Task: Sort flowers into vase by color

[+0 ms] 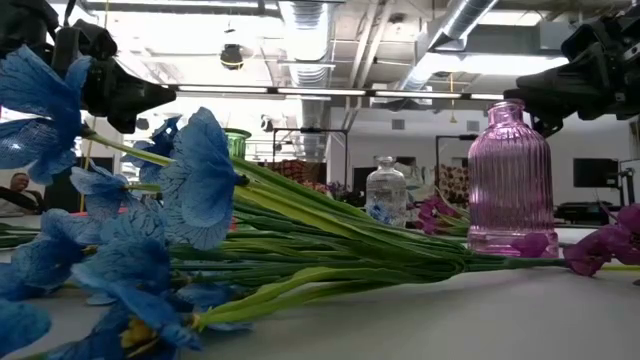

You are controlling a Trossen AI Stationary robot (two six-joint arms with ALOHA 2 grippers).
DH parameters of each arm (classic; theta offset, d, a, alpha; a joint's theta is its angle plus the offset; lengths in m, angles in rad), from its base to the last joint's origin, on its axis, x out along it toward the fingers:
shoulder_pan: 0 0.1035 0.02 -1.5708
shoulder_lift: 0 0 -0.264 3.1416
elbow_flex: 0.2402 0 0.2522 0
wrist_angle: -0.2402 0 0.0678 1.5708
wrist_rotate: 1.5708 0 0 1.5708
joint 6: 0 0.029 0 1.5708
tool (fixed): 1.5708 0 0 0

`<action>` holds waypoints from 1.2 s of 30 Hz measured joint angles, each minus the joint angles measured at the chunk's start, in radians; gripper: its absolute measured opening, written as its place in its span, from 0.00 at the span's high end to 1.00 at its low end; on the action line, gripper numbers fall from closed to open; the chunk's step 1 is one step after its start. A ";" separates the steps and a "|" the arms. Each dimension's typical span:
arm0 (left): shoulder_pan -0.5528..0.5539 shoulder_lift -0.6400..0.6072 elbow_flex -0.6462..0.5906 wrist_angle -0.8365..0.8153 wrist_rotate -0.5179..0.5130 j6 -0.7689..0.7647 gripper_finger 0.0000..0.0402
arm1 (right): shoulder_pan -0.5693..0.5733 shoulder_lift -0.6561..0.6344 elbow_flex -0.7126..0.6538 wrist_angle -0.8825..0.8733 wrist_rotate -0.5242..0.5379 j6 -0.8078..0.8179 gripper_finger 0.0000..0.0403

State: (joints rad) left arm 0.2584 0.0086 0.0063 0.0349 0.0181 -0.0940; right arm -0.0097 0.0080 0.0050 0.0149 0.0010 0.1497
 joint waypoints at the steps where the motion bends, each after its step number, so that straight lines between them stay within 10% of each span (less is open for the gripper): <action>1: 0.000 0.000 0.000 0.000 0.000 0.000 1.00 | 0.000 0.000 0.000 0.000 0.000 0.000 0.61; 36: 0.000 0.000 0.000 0.000 -0.037 0.041 1.00 | 0.000 0.000 0.000 0.014 0.000 0.000 0.61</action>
State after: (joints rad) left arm 0.2584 0.0086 0.0063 0.0353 -0.0194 -0.0531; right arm -0.0097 0.0080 0.0048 0.0293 0.0010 0.1497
